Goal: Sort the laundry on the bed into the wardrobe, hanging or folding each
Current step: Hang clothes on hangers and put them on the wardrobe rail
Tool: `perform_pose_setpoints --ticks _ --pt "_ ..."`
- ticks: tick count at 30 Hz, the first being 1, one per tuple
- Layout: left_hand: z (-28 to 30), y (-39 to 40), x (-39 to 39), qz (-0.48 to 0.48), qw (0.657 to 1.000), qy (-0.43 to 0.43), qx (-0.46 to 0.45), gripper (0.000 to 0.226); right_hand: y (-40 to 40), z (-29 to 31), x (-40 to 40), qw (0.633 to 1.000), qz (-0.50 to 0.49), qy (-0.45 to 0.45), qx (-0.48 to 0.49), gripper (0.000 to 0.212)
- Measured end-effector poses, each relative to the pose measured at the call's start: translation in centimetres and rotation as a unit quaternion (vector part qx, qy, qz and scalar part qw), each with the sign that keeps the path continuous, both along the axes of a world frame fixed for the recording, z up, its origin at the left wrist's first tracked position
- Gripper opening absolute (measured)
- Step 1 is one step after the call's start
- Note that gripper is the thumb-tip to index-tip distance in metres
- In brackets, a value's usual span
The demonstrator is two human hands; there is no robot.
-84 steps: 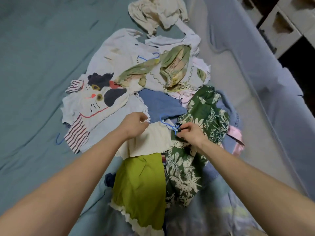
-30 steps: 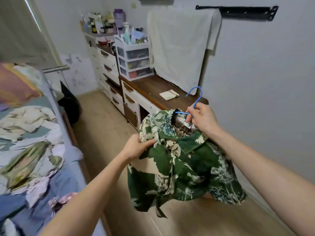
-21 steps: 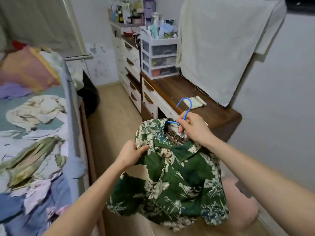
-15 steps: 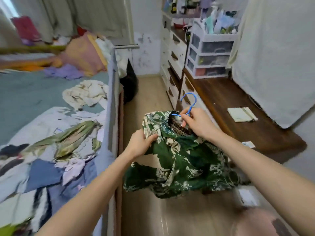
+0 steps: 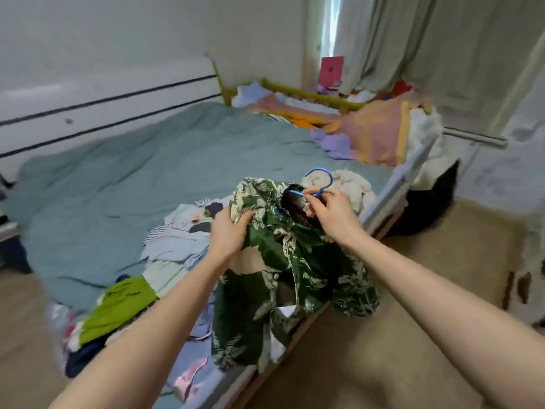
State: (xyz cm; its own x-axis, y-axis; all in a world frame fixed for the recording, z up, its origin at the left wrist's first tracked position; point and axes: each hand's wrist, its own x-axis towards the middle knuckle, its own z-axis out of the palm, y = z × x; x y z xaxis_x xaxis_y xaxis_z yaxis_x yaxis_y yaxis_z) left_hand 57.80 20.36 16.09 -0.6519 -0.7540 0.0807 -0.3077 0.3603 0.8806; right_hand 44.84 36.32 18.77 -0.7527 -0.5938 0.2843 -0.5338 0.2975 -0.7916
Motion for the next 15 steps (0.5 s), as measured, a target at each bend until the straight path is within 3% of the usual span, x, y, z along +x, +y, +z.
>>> perform_pose_setpoints --ticks 6,11,15 --pt "-0.9 -5.7 1.6 0.140 0.987 -0.061 -0.045 0.026 -9.2 -1.5 -2.9 0.988 0.151 -0.004 -0.008 0.014" --pt "-6.1 -8.6 0.3 0.208 0.971 -0.116 -0.009 0.031 -15.2 -5.8 -5.3 0.971 0.236 0.000 0.036 0.015" --pt "-9.1 -11.7 -4.7 0.209 0.965 -0.157 0.027 0.027 -18.9 -9.1 -9.9 0.961 0.257 0.015 0.105 0.018"
